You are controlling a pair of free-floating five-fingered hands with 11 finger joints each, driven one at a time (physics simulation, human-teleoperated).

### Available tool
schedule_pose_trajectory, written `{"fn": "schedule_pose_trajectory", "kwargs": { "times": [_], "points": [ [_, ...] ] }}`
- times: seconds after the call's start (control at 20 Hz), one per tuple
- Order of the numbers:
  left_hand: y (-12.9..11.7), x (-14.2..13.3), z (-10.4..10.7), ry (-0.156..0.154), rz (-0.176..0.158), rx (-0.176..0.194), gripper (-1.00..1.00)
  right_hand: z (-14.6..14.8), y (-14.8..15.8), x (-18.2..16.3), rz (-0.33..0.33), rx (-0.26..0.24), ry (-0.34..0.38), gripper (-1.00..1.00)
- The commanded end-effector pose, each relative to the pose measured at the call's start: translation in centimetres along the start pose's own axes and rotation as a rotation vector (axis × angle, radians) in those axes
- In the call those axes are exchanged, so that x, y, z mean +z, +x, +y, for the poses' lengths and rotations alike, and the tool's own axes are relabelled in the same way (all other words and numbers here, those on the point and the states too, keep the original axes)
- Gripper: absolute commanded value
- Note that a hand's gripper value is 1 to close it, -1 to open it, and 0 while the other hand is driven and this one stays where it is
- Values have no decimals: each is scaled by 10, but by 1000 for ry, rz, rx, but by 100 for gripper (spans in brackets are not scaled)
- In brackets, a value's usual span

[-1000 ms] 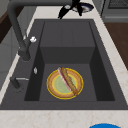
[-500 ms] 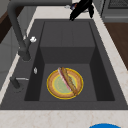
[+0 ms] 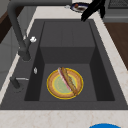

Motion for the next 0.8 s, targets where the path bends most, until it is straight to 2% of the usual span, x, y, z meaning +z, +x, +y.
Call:
{"fn": "schedule_pose_trajectory", "kwargs": {
  "times": [0.0, 0.75],
  "points": [
    [0, 0, 0, 0, 0, 0, 0, 18, 0, 24, 2, -44, 8, -100],
    [0, 0, 0, 0, 0, 0, 0, 76, -3, 104, -29, -56, -10, -100]
  ]
}}
